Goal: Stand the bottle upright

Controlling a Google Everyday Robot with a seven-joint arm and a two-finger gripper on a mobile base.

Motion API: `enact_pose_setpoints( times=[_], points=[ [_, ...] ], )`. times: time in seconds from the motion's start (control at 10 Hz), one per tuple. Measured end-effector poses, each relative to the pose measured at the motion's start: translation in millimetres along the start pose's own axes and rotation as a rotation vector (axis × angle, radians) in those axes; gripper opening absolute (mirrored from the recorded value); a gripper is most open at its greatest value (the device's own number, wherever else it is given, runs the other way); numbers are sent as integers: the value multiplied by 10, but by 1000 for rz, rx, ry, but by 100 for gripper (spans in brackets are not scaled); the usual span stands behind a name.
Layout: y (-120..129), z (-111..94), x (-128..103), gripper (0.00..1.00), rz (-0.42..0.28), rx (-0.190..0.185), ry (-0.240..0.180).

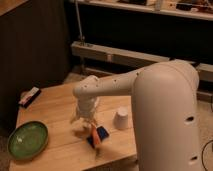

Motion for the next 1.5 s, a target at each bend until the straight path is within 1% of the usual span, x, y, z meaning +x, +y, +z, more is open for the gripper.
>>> enact_pose_setpoints(
  times=[0.4,0.9,1.5],
  points=[
    [41,129,48,80,-15,1,1],
    [73,265,37,80,-21,19,8],
    [66,416,-11,80,-36,68,20]
  ],
)
